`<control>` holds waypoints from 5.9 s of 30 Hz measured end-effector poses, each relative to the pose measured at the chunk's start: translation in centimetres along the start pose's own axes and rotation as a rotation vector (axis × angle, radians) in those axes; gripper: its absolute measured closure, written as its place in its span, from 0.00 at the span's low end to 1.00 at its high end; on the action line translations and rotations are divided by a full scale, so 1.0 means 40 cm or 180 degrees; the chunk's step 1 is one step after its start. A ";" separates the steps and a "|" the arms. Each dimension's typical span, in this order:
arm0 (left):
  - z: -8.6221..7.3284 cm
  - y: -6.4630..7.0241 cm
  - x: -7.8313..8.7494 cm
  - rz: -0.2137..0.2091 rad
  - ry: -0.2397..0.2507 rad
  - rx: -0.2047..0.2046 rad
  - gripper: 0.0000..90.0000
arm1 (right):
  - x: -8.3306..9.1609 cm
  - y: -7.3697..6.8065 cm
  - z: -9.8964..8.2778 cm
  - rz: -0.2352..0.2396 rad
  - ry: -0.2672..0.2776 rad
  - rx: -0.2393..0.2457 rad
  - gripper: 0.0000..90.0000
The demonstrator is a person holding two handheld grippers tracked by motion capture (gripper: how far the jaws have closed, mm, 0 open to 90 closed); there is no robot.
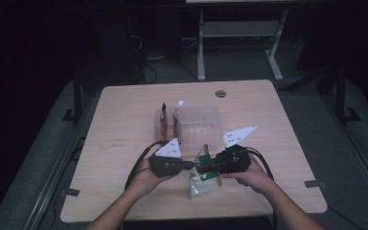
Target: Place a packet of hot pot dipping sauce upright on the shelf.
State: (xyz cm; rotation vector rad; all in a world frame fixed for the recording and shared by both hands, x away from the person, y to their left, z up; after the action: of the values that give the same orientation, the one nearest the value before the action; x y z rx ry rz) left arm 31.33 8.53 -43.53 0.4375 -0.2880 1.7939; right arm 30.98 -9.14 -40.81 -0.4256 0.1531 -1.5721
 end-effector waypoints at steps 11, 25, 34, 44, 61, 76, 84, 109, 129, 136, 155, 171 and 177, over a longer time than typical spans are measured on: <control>-0.008 -0.012 0.038 0.0006 0.0046 0.0102 0.91 | 0.030 0.003 0.020 -0.0146 0.0071 0.0061 1.00; -0.066 0.003 0.095 -0.0072 -0.0169 0.0361 0.56 | 0.082 0.024 0.082 -0.0358 0.0174 0.0174 1.00; -0.099 -0.002 0.106 -0.0027 -0.0256 0.0549 0.35 | 0.112 0.062 0.142 -0.0522 0.0173 0.0269 1.00; -0.110 -0.017 0.130 0.0059 -0.0214 0.0605 0.27 | 0.120 0.107 0.208 -0.0713 0.0237 0.0356 1.00; -0.115 -0.021 0.131 0.0071 -0.0191 0.0694 0.26 | 0.117 0.199 0.273 -0.0839 0.0251 0.0338 1.00; -0.117 -0.021 0.131 0.0076 -0.0166 0.0720 0.25 | 0.104 0.250 0.233 -0.0927 0.0104 0.0218 1.00; -0.119 -0.022 0.131 0.0078 -0.0189 0.0707 0.25 | 0.087 0.275 0.197 -0.0965 0.0002 0.0135 1.00; -0.124 -0.019 0.124 0.0036 -0.0259 0.0660 0.25 | 0.059 0.320 0.170 -0.1175 -0.0007 0.0072 0.92; -0.122 -0.025 0.127 0.0043 -0.0244 0.0663 0.23 | 0.062 0.277 0.168 -0.1471 -0.0110 0.0181 0.23; -0.122 -0.026 0.127 0.0040 -0.0267 0.0671 0.23 | 0.085 0.256 0.148 -0.1544 -0.0079 0.0206 0.23; -0.119 -0.026 0.139 0.0087 -0.0267 0.0607 0.23 | 0.157 0.172 0.085 -0.1825 -0.0133 0.0358 0.26; -0.144 -0.012 0.176 0.0208 -0.0310 0.0589 0.23 | 0.213 0.092 -0.028 -0.1879 -0.0211 0.0340 0.26; -0.154 -0.004 0.191 0.0237 -0.0340 0.0522 0.21 | 0.231 0.060 -0.077 -0.1903 -0.0232 0.0304 0.26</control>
State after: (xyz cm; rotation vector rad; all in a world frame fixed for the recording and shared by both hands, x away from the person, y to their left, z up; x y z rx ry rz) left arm 28.89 17.79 -45.72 0.6473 -0.2349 1.8777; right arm 32.18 -18.89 -42.88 -0.4785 -0.1189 -2.1359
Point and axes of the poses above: each handheld gripper's, and its own axes: x roughly backward along the jaws, z roughly out of its top, y roughly to its right, the point moved 4 cm from there along -x, roughly forward along the jaws, and after that the axes turned 12 degrees about y, right-handed, at the moved point
